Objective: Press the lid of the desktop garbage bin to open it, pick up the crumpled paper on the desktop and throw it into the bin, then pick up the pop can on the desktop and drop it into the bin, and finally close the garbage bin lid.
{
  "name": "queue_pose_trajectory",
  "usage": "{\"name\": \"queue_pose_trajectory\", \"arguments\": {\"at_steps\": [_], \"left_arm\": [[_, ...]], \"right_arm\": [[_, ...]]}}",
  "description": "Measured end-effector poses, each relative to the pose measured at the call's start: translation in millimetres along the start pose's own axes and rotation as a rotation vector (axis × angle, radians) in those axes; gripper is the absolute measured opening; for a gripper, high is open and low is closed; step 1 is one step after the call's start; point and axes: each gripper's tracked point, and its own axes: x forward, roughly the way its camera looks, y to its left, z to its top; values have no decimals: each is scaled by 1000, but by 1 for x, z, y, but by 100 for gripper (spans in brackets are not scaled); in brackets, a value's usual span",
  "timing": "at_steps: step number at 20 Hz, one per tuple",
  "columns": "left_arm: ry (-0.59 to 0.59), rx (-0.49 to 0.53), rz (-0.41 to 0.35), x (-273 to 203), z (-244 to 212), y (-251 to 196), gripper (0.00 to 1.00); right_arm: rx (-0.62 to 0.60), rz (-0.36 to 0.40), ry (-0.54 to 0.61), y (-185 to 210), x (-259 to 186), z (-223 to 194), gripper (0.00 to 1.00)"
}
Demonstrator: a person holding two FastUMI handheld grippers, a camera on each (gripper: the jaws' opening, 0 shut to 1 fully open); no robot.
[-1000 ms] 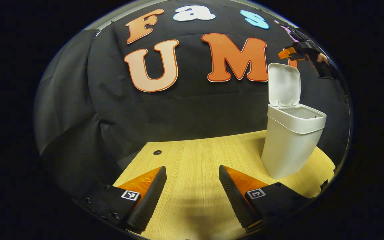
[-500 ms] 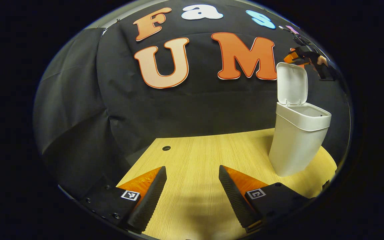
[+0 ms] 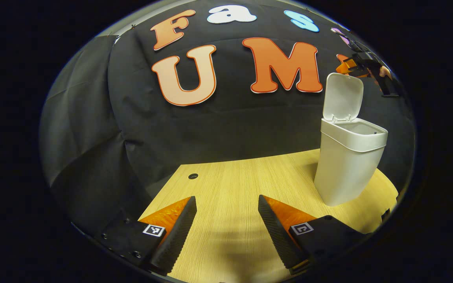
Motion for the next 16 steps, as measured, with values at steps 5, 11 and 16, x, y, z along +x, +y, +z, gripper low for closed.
{"name": "queue_pose_trajectory", "arguments": {"at_steps": [5,11,16], "left_arm": [[10,8,-25,2,0,-7,100],[44,17,-63,4,-10,-24,100],[74,31,-103,5,-18,-39,100]], "right_arm": [[-39,2,77,6,-13,-43,85],[-2,14,143,6,-26,-81,86],[26,7,194,1,-37,-109,86]]}}
